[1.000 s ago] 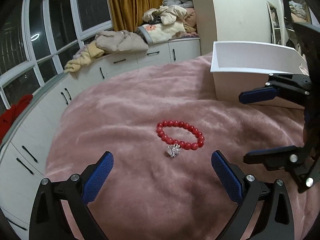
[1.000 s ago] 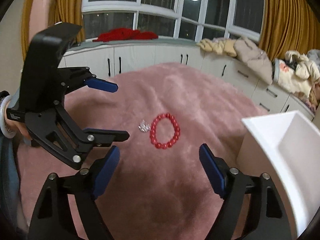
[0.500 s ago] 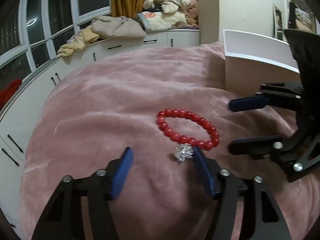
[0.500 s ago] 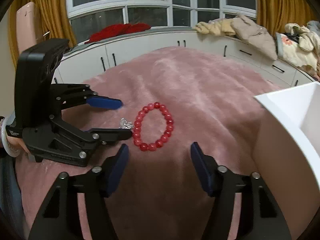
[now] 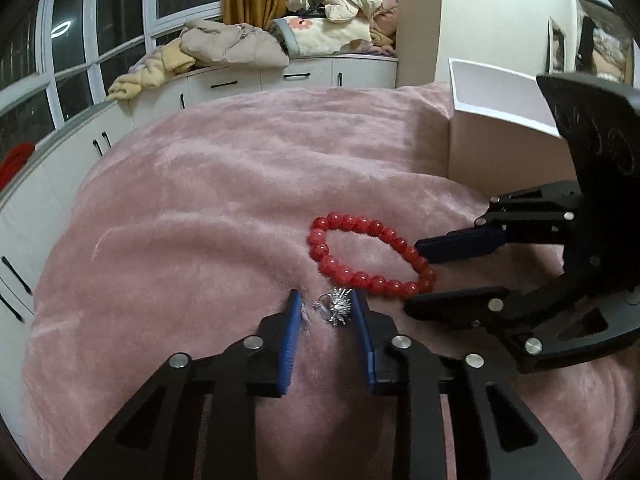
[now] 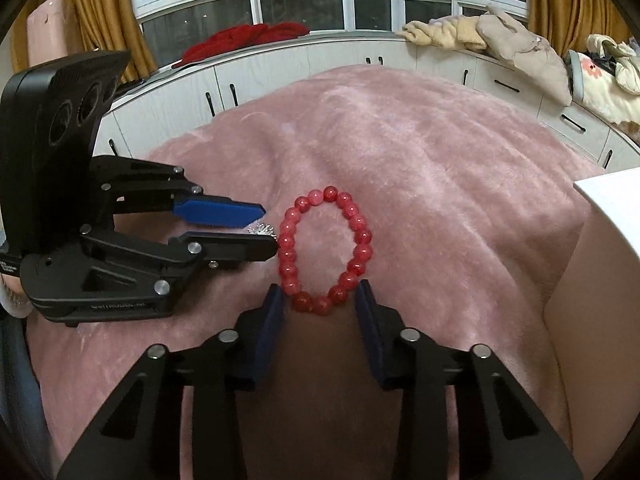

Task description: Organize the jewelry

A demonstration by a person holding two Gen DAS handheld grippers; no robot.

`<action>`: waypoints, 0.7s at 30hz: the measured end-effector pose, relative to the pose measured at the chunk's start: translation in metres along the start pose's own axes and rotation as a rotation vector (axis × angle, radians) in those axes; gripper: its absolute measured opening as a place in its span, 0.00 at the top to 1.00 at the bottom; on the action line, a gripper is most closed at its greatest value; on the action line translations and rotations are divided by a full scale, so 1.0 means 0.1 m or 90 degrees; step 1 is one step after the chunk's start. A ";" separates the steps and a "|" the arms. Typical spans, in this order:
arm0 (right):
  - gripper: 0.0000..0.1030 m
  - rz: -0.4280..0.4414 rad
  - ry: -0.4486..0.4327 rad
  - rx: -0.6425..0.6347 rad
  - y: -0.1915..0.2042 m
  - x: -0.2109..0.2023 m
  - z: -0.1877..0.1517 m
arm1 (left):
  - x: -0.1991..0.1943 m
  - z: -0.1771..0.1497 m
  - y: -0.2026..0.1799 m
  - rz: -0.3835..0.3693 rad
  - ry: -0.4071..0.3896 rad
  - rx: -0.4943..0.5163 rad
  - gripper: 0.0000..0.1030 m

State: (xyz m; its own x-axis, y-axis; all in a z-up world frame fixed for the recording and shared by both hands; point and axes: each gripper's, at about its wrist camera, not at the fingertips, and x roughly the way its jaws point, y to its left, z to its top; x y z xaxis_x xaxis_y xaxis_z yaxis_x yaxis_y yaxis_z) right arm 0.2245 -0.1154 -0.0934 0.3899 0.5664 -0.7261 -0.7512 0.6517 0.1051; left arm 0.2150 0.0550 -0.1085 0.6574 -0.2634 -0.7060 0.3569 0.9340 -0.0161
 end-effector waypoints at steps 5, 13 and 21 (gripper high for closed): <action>0.76 -0.001 -0.005 0.009 -0.02 -0.01 0.03 | 0.00 0.00 -0.01 -0.001 -0.002 0.002 0.75; 0.90 0.007 -0.014 0.040 -0.11 -0.09 0.03 | -0.06 0.01 0.00 -0.002 -0.015 -0.004 0.77; 0.90 0.002 -0.037 0.051 -0.12 -0.27 0.09 | -0.15 0.06 -0.01 0.000 -0.027 -0.017 0.77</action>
State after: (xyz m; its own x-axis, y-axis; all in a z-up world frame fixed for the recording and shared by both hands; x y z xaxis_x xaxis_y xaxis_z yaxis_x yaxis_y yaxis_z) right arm 0.2279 -0.1338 -0.0685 0.4196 0.5953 -0.6853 -0.7080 0.6870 0.1633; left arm 0.2090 0.0567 -0.0937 0.6849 -0.2722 -0.6759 0.3394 0.9400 -0.0346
